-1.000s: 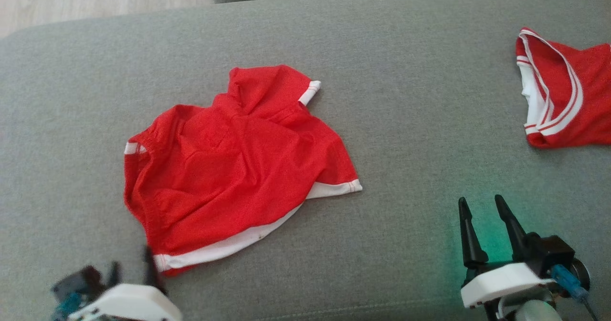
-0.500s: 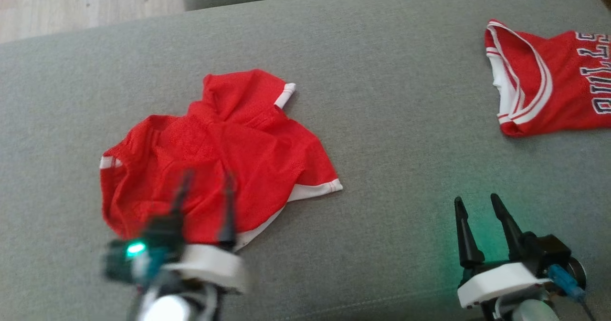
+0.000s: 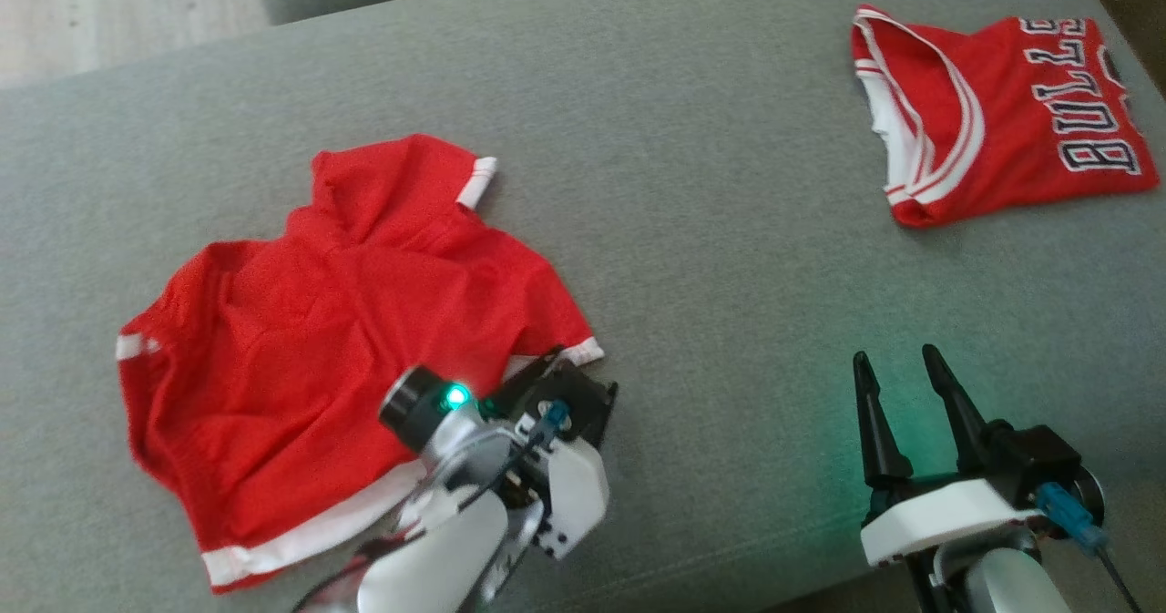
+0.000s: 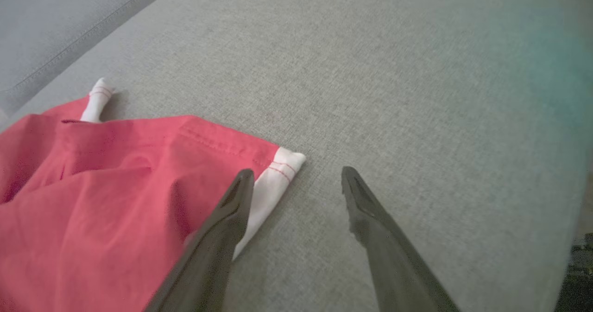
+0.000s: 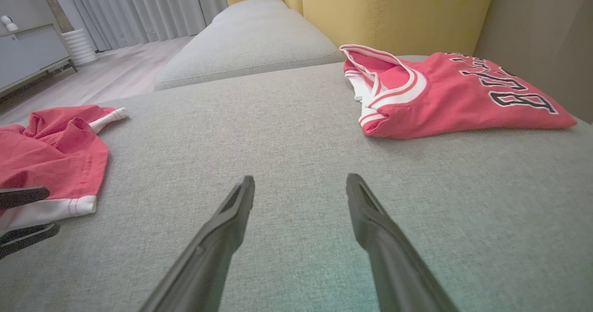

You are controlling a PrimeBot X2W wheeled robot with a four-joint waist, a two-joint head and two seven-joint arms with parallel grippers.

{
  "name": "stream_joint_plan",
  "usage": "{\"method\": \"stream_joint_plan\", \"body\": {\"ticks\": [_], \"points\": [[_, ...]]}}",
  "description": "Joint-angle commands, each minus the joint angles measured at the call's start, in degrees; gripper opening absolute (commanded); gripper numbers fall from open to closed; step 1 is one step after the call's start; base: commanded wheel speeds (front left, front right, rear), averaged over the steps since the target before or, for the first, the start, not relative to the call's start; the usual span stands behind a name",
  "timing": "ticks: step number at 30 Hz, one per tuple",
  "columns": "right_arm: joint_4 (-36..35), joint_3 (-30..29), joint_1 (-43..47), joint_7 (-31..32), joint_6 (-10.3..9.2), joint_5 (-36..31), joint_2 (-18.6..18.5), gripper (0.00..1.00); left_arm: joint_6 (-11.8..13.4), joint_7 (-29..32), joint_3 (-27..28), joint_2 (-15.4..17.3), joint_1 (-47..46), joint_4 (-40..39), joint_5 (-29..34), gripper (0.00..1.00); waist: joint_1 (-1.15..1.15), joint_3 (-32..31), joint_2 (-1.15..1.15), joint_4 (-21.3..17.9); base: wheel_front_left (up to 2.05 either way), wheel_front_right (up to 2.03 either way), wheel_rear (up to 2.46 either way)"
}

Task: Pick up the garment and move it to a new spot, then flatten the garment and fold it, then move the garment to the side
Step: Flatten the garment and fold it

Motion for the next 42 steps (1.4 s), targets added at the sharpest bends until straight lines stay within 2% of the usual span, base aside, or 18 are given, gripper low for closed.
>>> {"method": "stream_joint_plan", "body": {"ticks": [1, 4, 6, 7, 8, 9, 10, 18, 21, 24, 25, 26, 27, 33, 37, 41, 42], "points": [[-1.54, 1.27, -1.27, -0.37, -0.04, 0.36, -0.33, 1.0, -0.01, 0.37, 1.11, -0.43, -3.26, -0.66, 0.72, 1.0, 0.0, 0.29, 0.0, -0.69, 0.0, 0.0, 0.0], [-1.38, 1.29, -1.22, -0.37, -0.04, 0.57, -0.33, 1.0, 0.76, 1.54, 0.69, -0.73, -5.87, 3.24, 1.86, 1.0, 0.0, 0.41, 0.0, -1.57, 0.0, 0.0, 0.0], [-1.35, 1.18, -1.18, -0.37, -0.04, 0.71, -0.33, 1.0, 0.25, 3.37, 0.26, -0.92, -6.9, 5.88, 1.76, 1.0, 0.0, 0.41, 0.0, -1.86, 0.0, 0.0, 0.0], [-1.33, 1.22, -1.18, -0.37, -0.04, 0.74, -0.33, 1.0, -0.08, 4.24, 0.17, -1.0, -7.28, 7.09, 1.5, 0.81, 0.0, 0.46, 0.0, -2.0, 0.0, 0.0, 0.0], [-1.29, 1.31, -1.2, -0.37, -0.04, 0.78, -0.33, 1.0, -0.33, 4.75, 0.09, -1.06, -7.71, 8.12, 1.33, 0.57, 0.0, 0.49, 0.0, -2.15, 0.0, 0.0, 0.0], [-1.24, 1.41, -1.23, -0.37, -0.04, 0.82, -0.33, 1.0, -0.3, 4.97, 0.1, -1.1, -8.18, 9.03, 1.27, 0.15, 0.0, 0.46, 0.0, -2.29, 0.0, 0.0, 0.0], [-1.21, 1.47, -1.25, -0.37, -0.04, 0.86, -0.33, 1.0, -0.29, 5.02, 0.12, -1.15, -8.6, 9.8, 1.16, 0.0, 0.0, 0.45, 0.0, -2.41, 0.0, 0.0, 0.0], [-1.31, 1.19, -1.41, -0.37, -0.04, 0.81, -0.33, 1.0, -1.55, 1.98, 0.66, -2.06, -11.55, 9.37, -4.35, 0.0, 0.0, 0.62, 0.0, -2.57, 0.0, 0.0, 0.0], [-1.14, 1.56, -1.61, -0.37, -0.04, 0.85, -0.33, 1.0, -1.76, 1.74, -1.61, -2.14, -11.96, 5.42, -10.38, 0.0, 0.0, 0.77, 0.0, -2.8, 0.0, 0.0, 0.0], [-0.79, 2.14, -1.87, -0.37, -0.04, 0.99, -0.33, 1.0, -0.55, 1.38, -4.29, -2.16, -11.29, 0.74, -20.65, 0.0, 0.0, 0.88, 0.0, -3.17, 0.0, 0.0, 0.0], [-0.6, 2.37, -1.97, -0.37, -0.04, 1.04, -0.33, 1.0, 0.3, 0.57, -5.79, -2.16, -11.91, 0.0, -22.33, 0.09, 0.0, 0.94, 0.0, -3.34, 0.0, 0.0, 0.0], [-0.43, 2.59, -2.11, -0.37, -0.04, 1.1, -0.33, 1.0, 1.01, -0.43, -7.19, -2.16, -12.38, -0.44, -24.03, 0.47, 0.0, 1.01, 0.0, -3.53, 0.0, 0.0, 0.0], [-0.28, 2.78, -2.27, -0.37, -0.04, 1.18, -0.33, 1.0, 1.83, -1.27, -8.31, -2.17, -12.61, -0.61, -26.08, 1.0, 0.0, 1.06, 0.0, -3.73, 0.0, 0.0, 0.0], [0.24, 2.68, -2.44, -0.37, -0.04, 1.43, -0.33, 1.0, 5.98, -8.2, -13.76, -2.17, -15.32, -0.71, -34.24, 1.0, 0.0, 0.8, 0.0, -4.02, 0.0, 0.0, 0.0], [0.14, 1.45, -1.56, -0.37, -0.04, 0.95, -0.33, 1.0, 8.44, -12.41, -14.89, -2.17, -16.56, -1.82, -37.97, 1.0, 0.0, -0.31, 0.0, -2.8, 0.0, 0.0, 0.0], [-0.73, 0.09, -0.67, -0.37, -0.04, -0.15, -0.33, 1.0, 12.23, -16.96, -13.86, -1.92, -16.9, -2.65, -37.2, 1.0, 0.0, -2.19, 0.0, -0.94, 0.0, 0.0, 0.0], [-1.32, -0.82, -0.07, -0.37, -0.04, -0.82, -0.33, 1.0, 14.58, -18.22, -12.56, -0.39, -15.7, -3.6, -36.4, 1.0, 0.0, -3.36, 0.0, 0.22, 0.0, 0.0, 0.0]]}}
